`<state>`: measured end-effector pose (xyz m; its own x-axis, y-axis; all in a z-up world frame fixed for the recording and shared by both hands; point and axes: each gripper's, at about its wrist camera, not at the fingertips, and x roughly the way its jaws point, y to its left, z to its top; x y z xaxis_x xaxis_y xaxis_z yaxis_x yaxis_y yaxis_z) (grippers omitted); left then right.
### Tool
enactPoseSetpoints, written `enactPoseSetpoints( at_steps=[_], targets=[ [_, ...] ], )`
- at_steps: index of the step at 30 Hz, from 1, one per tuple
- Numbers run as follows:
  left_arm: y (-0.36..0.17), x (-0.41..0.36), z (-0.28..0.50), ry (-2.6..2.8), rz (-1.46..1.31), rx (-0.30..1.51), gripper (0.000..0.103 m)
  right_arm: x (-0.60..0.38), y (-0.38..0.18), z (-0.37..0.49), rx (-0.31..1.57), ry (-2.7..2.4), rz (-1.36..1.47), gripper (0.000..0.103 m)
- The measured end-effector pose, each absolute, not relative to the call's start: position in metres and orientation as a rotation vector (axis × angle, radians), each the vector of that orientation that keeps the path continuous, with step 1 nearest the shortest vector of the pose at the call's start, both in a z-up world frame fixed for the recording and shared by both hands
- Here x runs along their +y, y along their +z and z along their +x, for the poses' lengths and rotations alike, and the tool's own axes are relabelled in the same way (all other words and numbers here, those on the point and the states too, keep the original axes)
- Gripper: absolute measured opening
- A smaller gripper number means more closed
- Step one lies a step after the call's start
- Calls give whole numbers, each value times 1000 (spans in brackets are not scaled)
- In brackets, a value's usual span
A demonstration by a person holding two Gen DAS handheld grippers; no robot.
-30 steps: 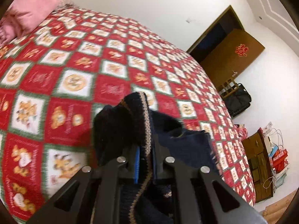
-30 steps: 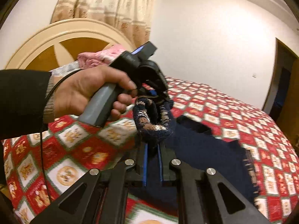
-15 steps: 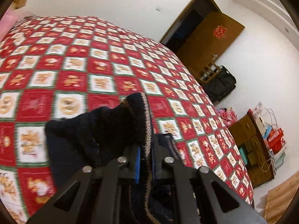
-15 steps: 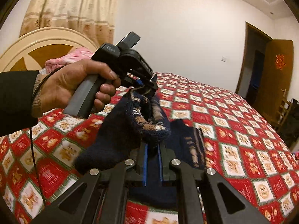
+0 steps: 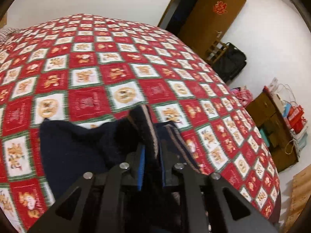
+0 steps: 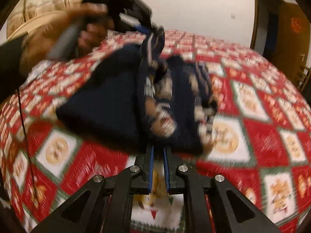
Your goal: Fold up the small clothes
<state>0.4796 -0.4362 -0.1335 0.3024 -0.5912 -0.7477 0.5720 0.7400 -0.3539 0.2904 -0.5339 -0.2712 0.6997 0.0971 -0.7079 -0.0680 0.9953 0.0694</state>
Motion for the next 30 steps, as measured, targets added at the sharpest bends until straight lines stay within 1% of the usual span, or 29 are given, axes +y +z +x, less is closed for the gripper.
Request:
enactPoseSetpoints(
  at_steps=[1, 2, 3, 5, 6, 7, 8, 9, 10, 11, 12, 16, 20, 21, 25, 28, 30],
  targets=[
    [-131, -429, 480, -773, -56, 1003, 23, -538, -274, 289, 808, 90, 57, 9],
    [-128, -425, 479, -778, -79, 996, 25, -544, -275, 287, 817, 95, 81, 9],
    [-122, -420, 475, -795, -89, 978, 28, -553, -271, 283, 808, 99, 109, 9],
    [-115, -414, 464, -810, -56, 939, 41, -570, -257, 273, 759, 64, 120, 11],
    [-113, -408, 455, -808, -36, 912, 56, -580, -248, 270, 728, 59, 142, 13],
    [-113, -402, 447, -809, -23, 891, 66, -589, -240, 271, 705, 59, 171, 18],
    [-116, -396, 439, -803, -6, 878, 69, -598, -232, 274, 689, 61, 204, 24],
    [-121, -391, 434, -798, 8, 875, 69, -607, -224, 282, 680, 88, 251, 41],
    [-129, -382, 425, -799, 17, 879, 69, -612, -219, 290, 669, 116, 297, 54],
    [-135, -377, 424, -791, 16, 884, 69, -618, -213, 302, 650, 146, 343, 56],
    [-143, -369, 421, -771, 11, 887, 69, -623, -209, 320, 643, 196, 391, 56],
    [-167, -337, 410, -679, -20, 880, 69, -622, -210, 387, 711, 276, 458, 56],
    [-191, -313, 403, -641, -89, 931, 69, -608, -231, 453, 818, 319, 489, 56],
    [-198, -311, 401, -646, -102, 949, 69, -608, -236, 464, 833, 324, 509, 56],
    [-217, -314, 393, -683, -111, 991, 69, -601, -261, 501, 910, 382, 589, 50],
    [-221, -320, 390, -697, -115, 994, 70, -590, -266, 514, 930, 429, 586, 48],
    [-220, -324, 389, -706, -96, 989, 73, -585, -270, 522, 978, 423, 550, 48]
  ],
)
